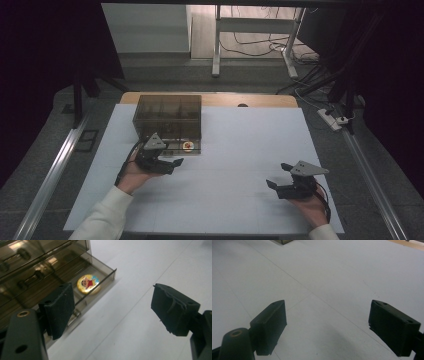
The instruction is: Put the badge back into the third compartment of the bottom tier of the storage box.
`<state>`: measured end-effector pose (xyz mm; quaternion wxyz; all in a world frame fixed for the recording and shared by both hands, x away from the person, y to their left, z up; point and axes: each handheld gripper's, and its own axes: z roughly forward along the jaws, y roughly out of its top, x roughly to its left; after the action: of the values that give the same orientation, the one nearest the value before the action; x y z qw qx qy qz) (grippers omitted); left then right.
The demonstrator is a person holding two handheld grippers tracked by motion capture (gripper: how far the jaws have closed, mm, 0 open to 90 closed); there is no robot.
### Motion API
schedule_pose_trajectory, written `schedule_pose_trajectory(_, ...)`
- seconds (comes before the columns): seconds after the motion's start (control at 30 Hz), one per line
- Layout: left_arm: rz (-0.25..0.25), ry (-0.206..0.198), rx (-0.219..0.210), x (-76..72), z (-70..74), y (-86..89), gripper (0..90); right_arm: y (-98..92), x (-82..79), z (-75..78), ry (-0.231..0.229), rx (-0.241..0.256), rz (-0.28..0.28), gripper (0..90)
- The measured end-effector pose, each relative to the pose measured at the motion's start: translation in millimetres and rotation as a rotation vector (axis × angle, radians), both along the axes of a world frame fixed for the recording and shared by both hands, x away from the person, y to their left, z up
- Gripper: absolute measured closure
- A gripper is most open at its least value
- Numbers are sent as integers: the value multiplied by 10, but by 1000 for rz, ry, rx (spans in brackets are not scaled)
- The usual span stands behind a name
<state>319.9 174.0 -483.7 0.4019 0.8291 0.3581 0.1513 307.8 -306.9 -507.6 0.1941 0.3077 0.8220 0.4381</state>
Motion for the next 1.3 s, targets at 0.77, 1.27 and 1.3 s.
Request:
schedule_pose_trajectory(0.77,79,7,8,-482,-255,465,187,-43,-41,-10,1,9,-3,144)
schedule_pose_trajectory(1.27,83,20,2,-463,-280,484,186,-33,-58,-3,-7,-2,7,144)
schedule_pose_trajectory(1.3,84,20,1,-462,-280,484,186,-33,-61,-1,-8,-2,8,144)
